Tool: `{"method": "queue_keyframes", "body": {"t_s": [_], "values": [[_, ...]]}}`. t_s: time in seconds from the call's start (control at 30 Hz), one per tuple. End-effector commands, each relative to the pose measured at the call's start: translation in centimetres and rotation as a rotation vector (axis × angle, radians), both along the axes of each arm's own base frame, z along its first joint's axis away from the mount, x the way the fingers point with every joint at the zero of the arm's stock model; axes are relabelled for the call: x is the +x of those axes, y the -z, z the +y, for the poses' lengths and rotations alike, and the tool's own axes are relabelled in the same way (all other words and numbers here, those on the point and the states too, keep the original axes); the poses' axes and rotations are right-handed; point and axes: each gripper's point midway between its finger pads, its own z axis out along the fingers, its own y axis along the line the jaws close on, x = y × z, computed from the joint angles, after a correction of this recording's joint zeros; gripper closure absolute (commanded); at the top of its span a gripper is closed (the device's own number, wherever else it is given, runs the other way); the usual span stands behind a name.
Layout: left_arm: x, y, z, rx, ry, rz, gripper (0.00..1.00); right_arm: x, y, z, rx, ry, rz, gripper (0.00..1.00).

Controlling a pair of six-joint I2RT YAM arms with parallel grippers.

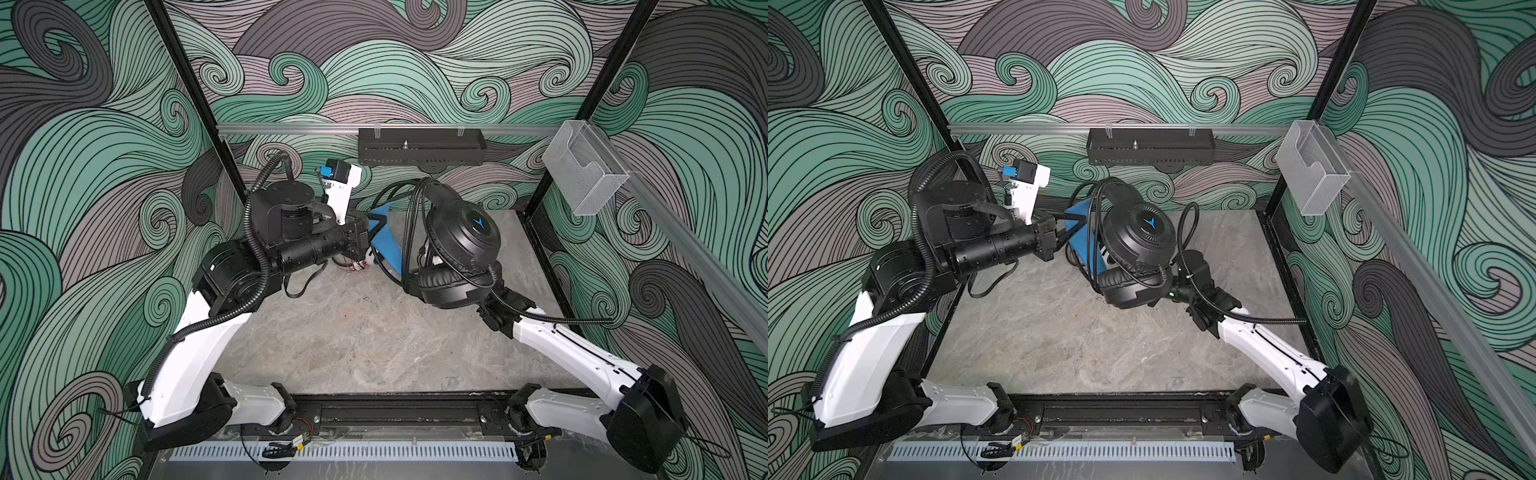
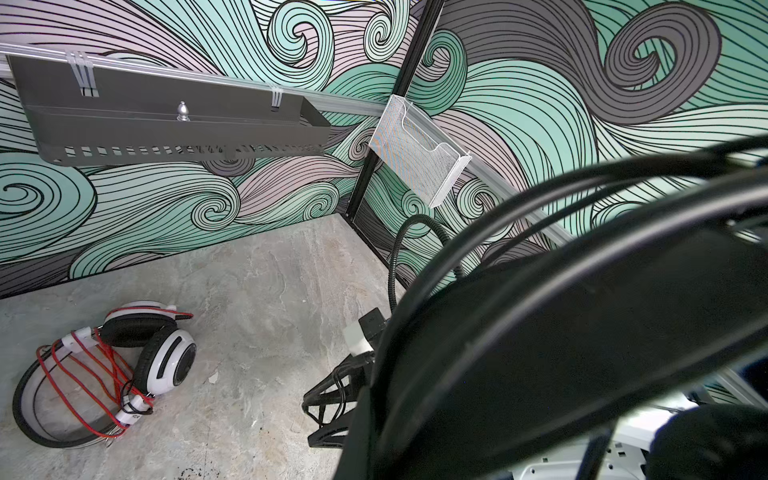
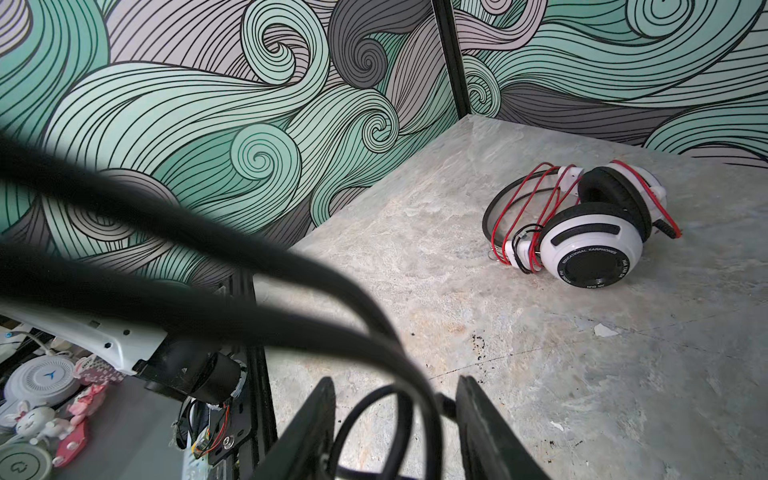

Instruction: Wrap the headphones

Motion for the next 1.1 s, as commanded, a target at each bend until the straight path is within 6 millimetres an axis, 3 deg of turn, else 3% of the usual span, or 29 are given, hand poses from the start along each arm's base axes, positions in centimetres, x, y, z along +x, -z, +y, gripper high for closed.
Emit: {"method": "queue_keyframes", "body": {"t_s": [0.0, 0.3, 0.5, 0.63, 0.8, 1.07], "values": [[-1.3, -4.5, 0.5, -0.149, 0.023, -0.068, 1.00, 0.4, -2.0, -0.2, 0.019, 0.024, -0.053, 0.51], [-1.3, -4.6, 0.2, -0.168, 0.031, -0.062, 1.00, 0.7, -1.5, -0.5, -0.005, 0.047, -0.053, 0.48], [-1.4, -4.7, 0.1, -0.178, 0.038, -0.057, 1.00, 0.6, -1.9, -0.2, 0.010, 0.031, -0.061, 0.59], [-1.5, -4.9, 0.3, -0.193, 0.030, -0.059, 1.00, 0.3, -1.9, 0.0, 0.006, 0.013, -0.060, 0.77], [-0.5, -5.2, 1.7, -0.230, -0.072, -0.054, 1.00, -1.0, -0.3, 0.3, -0.053, -0.015, -0.039, 0.99], [2.6, -5.8, 5.6, -0.311, -0.358, -0.080, 1.00, -4.0, 3.1, -0.9, -0.205, -0.027, -0.003, 1.00]]}}
